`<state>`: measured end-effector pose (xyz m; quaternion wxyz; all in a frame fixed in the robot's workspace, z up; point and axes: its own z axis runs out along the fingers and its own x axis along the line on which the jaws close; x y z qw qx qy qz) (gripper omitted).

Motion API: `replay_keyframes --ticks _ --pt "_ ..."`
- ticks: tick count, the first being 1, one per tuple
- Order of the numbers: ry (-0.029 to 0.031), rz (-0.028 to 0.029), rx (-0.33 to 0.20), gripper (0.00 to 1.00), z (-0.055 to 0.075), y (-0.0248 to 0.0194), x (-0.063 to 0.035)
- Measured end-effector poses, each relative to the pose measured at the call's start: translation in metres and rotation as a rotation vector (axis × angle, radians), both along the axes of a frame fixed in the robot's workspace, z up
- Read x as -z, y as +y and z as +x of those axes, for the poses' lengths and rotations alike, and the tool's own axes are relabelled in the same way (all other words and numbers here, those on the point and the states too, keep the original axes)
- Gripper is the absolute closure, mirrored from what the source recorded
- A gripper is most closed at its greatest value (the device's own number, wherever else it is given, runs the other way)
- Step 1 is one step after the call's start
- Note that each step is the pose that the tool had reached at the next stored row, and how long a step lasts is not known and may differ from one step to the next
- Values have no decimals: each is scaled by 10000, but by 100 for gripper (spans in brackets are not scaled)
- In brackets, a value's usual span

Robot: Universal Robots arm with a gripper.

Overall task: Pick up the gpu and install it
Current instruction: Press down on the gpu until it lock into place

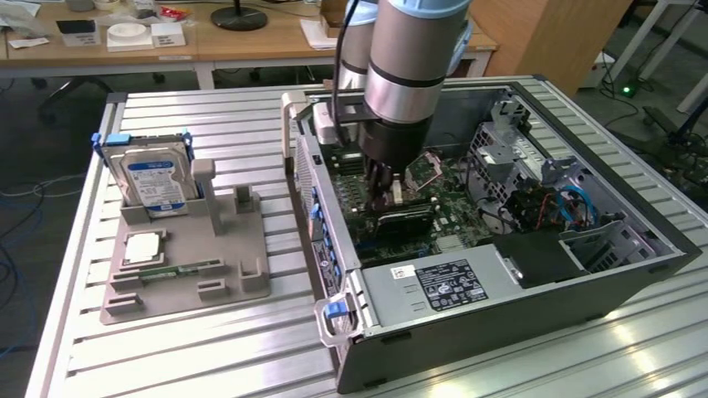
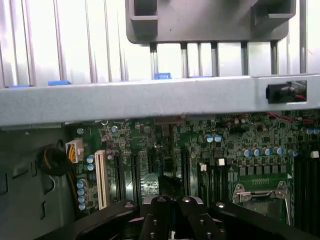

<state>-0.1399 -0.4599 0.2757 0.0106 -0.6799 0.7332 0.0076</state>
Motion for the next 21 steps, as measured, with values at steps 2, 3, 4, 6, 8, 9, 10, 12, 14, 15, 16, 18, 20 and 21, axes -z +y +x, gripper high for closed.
replay_keyframes --ticks 2,3,4,6,8,9,10,12,14,15,16,18,20,21 --pt "0 -4 -1 89 -36 0 0" --pt "0 -5 -6 89 -55 0 0" --pt "0 -6 -14 89 -69 0 0" --pt "12 -4 -28 89 -74 0 0" --pt "65 -5 -43 89 -75 0 0" --pt "102 -5 -53 89 -76 0 -1" --pt "134 -4 -58 89 -76 0 -9" --pt "149 -5 -57 89 -76 0 -31" --pt "151 -4 -58 89 -76 0 -78" --pt "151 -4 -58 89 -76 0 -110" --pt "152 -4 -58 89 -76 0 -143" --pt "156 -4 -59 89 -76 0 -193" --pt "157 -2 -62 89 -90 0 -203" --pt "157 -4 -63 89 -115 -1 -204"
